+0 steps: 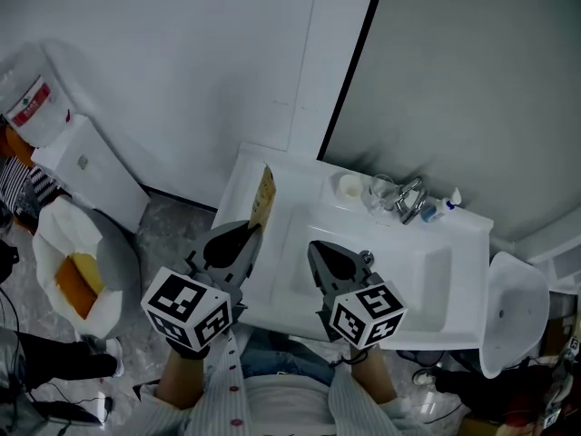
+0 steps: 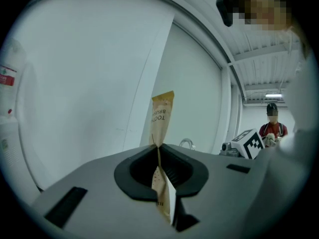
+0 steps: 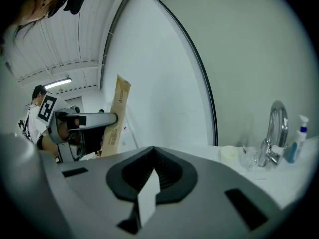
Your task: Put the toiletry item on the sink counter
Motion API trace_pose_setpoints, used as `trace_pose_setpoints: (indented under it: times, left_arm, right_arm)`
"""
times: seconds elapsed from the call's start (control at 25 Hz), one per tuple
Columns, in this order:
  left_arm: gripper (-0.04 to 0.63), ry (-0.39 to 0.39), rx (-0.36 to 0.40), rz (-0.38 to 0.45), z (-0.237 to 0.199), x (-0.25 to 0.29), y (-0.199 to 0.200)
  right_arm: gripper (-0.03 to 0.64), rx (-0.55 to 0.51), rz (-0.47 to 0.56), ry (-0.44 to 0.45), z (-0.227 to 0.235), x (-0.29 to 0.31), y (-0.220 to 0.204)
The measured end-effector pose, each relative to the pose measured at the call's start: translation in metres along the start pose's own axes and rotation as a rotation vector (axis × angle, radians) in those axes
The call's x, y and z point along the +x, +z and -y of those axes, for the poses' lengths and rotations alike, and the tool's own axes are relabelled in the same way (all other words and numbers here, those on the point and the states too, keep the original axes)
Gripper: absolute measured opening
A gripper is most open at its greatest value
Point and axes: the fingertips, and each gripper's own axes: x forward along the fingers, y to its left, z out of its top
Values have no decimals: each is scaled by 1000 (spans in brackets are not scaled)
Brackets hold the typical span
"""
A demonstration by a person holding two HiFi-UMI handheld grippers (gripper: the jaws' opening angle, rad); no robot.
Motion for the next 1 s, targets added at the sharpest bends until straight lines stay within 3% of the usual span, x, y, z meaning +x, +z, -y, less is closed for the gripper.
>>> trace_pose_setpoints:
  times: [0.36, 0.56, 1.0]
  left_arm:
    - [34, 17, 17, -30, -15, 1, 0]
    - [34, 50, 58, -89, -23, 2, -14]
    - [34, 75, 66, -228, -42, 8, -65]
  right_arm:
    - [9, 9, -4, -1, -3, 8, 4]
    - [9, 24, -17, -7, 0, 10, -1]
    - [9, 58, -54, -24, -3, 15, -20]
